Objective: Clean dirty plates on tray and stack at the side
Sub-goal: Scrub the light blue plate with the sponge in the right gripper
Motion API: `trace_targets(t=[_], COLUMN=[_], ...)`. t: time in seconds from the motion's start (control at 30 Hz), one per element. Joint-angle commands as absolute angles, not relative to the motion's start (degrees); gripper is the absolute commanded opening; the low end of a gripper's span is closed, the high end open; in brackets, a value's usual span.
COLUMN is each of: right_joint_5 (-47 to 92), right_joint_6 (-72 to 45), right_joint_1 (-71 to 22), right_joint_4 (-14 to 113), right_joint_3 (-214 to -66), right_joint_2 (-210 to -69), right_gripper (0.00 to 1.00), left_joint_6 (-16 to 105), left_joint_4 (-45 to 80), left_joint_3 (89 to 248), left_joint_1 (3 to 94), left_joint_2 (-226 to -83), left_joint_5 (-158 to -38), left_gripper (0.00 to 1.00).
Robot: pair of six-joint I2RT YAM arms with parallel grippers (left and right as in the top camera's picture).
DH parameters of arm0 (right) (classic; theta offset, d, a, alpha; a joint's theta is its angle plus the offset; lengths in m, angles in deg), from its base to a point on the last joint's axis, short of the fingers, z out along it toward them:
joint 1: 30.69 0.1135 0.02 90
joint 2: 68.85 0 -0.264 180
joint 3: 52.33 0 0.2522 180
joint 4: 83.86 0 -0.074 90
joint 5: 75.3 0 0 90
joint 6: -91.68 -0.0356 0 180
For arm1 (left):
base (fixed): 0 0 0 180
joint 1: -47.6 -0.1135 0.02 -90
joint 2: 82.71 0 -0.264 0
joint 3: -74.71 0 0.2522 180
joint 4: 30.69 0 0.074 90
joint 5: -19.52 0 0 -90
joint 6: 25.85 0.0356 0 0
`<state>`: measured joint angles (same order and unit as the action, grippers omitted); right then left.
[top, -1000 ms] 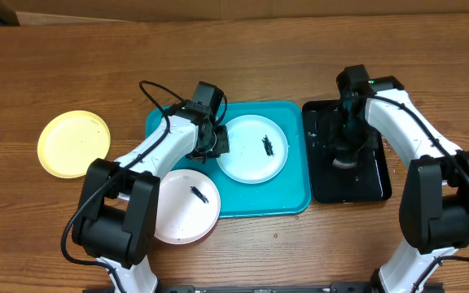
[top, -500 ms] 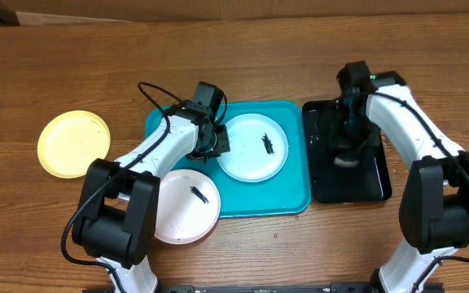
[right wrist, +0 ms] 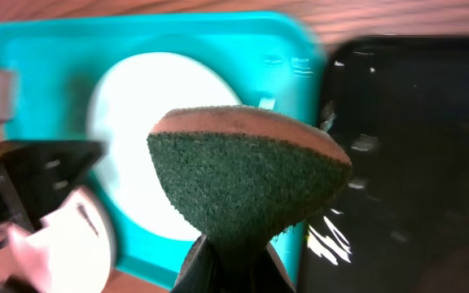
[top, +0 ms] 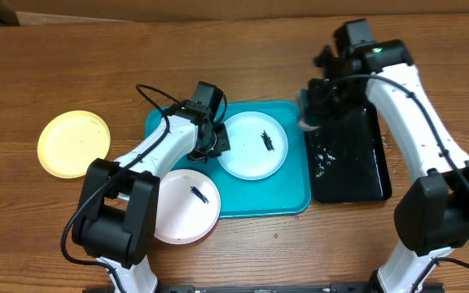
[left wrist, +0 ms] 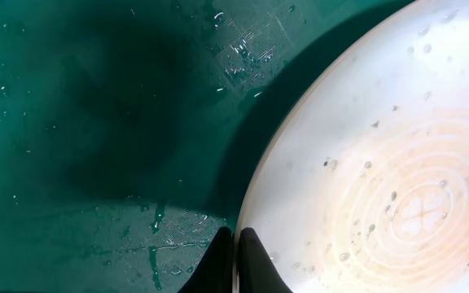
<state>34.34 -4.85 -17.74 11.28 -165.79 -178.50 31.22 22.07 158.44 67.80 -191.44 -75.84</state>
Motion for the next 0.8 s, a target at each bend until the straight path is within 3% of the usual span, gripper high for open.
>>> trace_targets(t=[0.0,0.43,0.77], right_joint_5=[38.4,14.1,5.3], right_joint_6=[-3.8,-4.3,-6.0], right_joint_1=[-13.6,1.1,3.9], right_joint_4=[12.6,21.2,23.6], right_joint_3=[-166.5,-160.2,-159.7], right_joint_2=[-177.0,-179.2,-184.5], right_gripper=[0.04,0.04,0.04], left_joint_6=[30.3,30.3,30.3], left_joint_4=[22.1,22.1,22.5], left_joint_3=[158.0,158.0,158.1], left_joint_1=[67.5,67.5,67.5], left_joint_2=[-190.3,-190.3,-190.3], left_joint_5=[-76.1,-76.1,-76.1], left_gripper=[0.04,0.04,0.04])
